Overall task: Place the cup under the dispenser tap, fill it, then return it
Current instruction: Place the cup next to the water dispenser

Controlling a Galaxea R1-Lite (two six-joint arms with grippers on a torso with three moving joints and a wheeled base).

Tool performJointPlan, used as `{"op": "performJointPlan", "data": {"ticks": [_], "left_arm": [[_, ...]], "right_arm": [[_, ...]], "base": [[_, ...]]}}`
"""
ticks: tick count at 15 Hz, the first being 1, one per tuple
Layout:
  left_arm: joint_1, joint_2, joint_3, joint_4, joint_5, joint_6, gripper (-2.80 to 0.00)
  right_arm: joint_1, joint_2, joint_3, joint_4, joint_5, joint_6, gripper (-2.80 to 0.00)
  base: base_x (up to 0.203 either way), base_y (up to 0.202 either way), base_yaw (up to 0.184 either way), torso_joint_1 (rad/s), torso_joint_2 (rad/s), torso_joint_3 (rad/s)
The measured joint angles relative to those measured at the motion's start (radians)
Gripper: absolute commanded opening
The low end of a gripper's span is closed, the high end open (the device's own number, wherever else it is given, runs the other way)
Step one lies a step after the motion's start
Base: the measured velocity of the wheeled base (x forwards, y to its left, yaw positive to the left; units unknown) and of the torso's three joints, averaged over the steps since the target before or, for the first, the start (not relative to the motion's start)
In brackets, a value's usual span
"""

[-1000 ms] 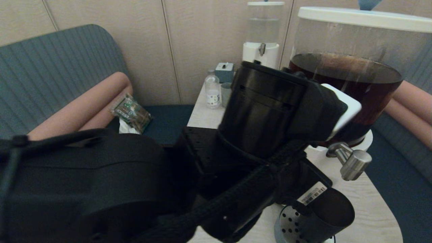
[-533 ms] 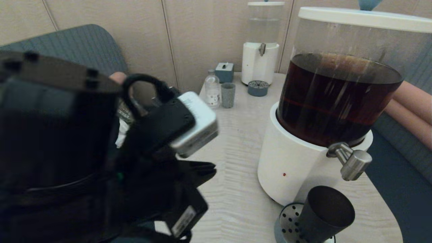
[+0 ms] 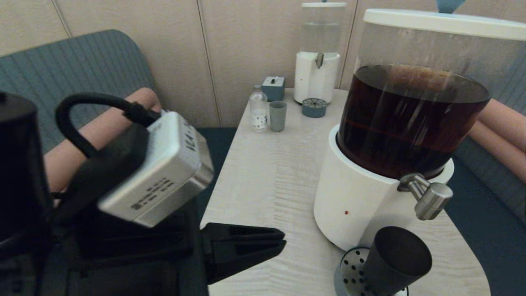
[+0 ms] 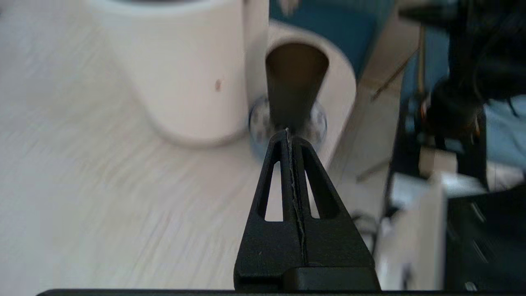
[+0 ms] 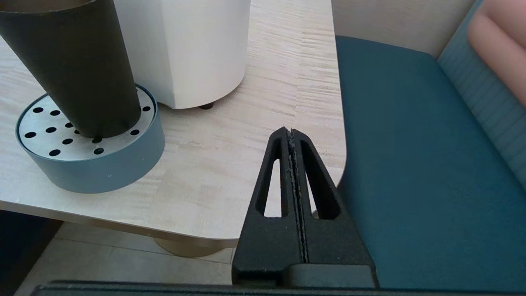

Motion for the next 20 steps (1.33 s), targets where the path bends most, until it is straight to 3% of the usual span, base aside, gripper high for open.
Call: {"op": "performJointPlan", "data": {"ticks": [5, 8, 16, 19, 20], "left_arm": [[-0.01, 0.253, 0.076, -0.501, -0.015, -0.07, -2.8], [-0.016, 0.368, 0.097, -0.701, -0.014, -0.135, -2.8], [-0.031, 0.517, 0.192, -0.765, -0.005, -0.182, -2.8], [-0.03, 0.55, 0.225, -0.863, -0.014, -0.191, -2.8], [-0.03, 0.564, 0.231, -0.9, -0.014, -0.185, 0.0]], "right_arm": [[0.0, 0.0, 0.0, 0.0, 0.0, 0.0, -2.8], [0.0, 0.0, 0.0, 0.0, 0.0, 0.0, -2.8], [0.0, 0.0, 0.0, -0.001, 0.0, 0.0, -2.8], [0.0, 0.0, 0.0, 0.0, 0.0, 0.0, -2.8], [0.0, 0.0, 0.0, 0.0, 0.0, 0.0, -2.8]], "base": [[0.0, 0.0, 0.0, 0.0, 0.0, 0.0], [0.0, 0.0, 0.0, 0.0, 0.0, 0.0], [0.0, 0.0, 0.0, 0.0, 0.0, 0.0], [0.0, 0.0, 0.0, 0.0, 0.0, 0.0], [0.0, 0.0, 0.0, 0.0, 0.0, 0.0]]}}
